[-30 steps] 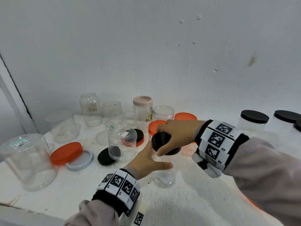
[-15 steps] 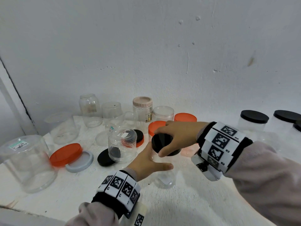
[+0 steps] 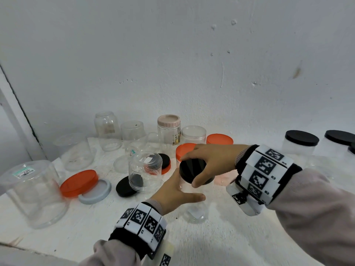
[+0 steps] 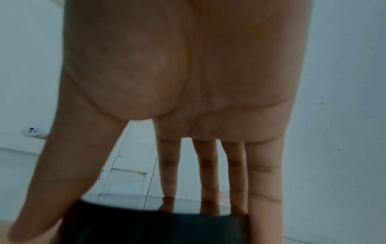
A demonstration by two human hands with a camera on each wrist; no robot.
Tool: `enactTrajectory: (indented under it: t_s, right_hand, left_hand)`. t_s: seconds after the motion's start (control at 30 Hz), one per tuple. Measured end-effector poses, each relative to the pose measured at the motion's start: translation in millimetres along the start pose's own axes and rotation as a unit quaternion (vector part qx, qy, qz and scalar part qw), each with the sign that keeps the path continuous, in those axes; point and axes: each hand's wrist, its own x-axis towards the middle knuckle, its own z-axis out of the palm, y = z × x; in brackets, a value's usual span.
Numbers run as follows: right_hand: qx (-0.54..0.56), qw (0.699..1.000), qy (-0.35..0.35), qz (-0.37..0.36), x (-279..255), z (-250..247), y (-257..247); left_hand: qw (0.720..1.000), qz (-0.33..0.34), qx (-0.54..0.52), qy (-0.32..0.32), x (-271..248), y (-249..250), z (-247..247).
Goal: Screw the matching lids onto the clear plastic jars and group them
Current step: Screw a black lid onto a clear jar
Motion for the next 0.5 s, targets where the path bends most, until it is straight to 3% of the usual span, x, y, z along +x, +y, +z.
enactTrajectory:
  t_s: [0.5]
  right_hand:
    - [-0.039,0.995,0.082,0.029,-5.5,31.0,4.5]
  left_hand:
    - [1.000,0.010,-0.006,0.007,-2.0,-2.0,0.5]
